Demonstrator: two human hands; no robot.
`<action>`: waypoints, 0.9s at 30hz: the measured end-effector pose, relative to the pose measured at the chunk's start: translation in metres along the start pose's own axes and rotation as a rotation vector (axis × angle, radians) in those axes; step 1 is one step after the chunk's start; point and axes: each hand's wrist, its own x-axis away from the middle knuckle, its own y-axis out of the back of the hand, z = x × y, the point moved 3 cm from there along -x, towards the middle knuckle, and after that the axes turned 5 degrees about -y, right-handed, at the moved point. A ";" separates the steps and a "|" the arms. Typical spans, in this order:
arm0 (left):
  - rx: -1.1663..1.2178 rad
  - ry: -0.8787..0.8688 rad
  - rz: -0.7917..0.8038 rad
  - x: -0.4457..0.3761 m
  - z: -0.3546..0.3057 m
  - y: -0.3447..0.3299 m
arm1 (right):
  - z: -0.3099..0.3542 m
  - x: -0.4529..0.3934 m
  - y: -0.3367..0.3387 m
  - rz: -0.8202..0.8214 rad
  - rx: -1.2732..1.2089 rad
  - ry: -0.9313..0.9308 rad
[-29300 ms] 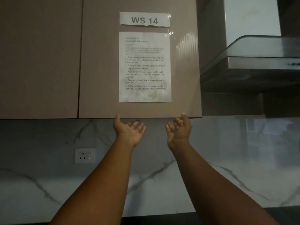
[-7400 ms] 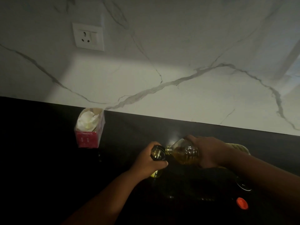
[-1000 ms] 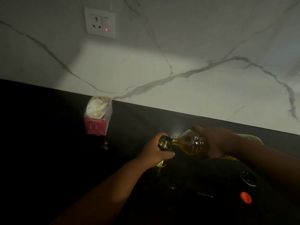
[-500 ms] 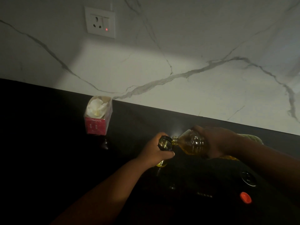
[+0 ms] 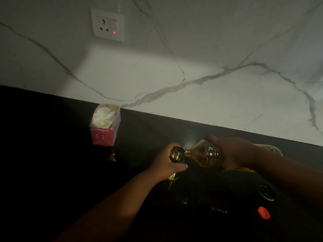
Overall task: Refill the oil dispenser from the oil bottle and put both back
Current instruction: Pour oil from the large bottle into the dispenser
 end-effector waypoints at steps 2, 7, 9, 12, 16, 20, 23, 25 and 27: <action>-0.002 0.002 0.000 0.000 0.001 0.000 | 0.000 0.000 0.000 0.008 -0.011 0.000; -0.006 -0.001 -0.005 0.000 0.001 0.000 | 0.001 0.000 0.000 -0.001 -0.013 0.003; -0.010 -0.002 -0.003 0.000 0.001 -0.001 | 0.000 0.000 0.000 -0.007 -0.004 0.002; -0.007 0.001 -0.003 0.000 0.001 -0.001 | 0.001 0.000 0.001 0.009 -0.025 0.007; -0.006 0.004 -0.005 -0.001 0.003 0.000 | 0.002 0.000 0.001 0.013 -0.021 0.003; -0.003 -0.005 -0.015 0.000 0.003 0.000 | 0.001 -0.001 0.000 0.009 -0.031 -0.002; -0.008 0.003 -0.014 -0.001 0.005 -0.001 | 0.000 -0.001 0.000 0.011 -0.040 0.001; -0.007 0.010 -0.014 -0.001 0.005 -0.001 | 0.001 -0.001 0.001 0.010 -0.048 0.011; -0.006 0.012 -0.011 -0.001 0.005 0.000 | 0.001 -0.001 0.001 0.014 -0.041 0.013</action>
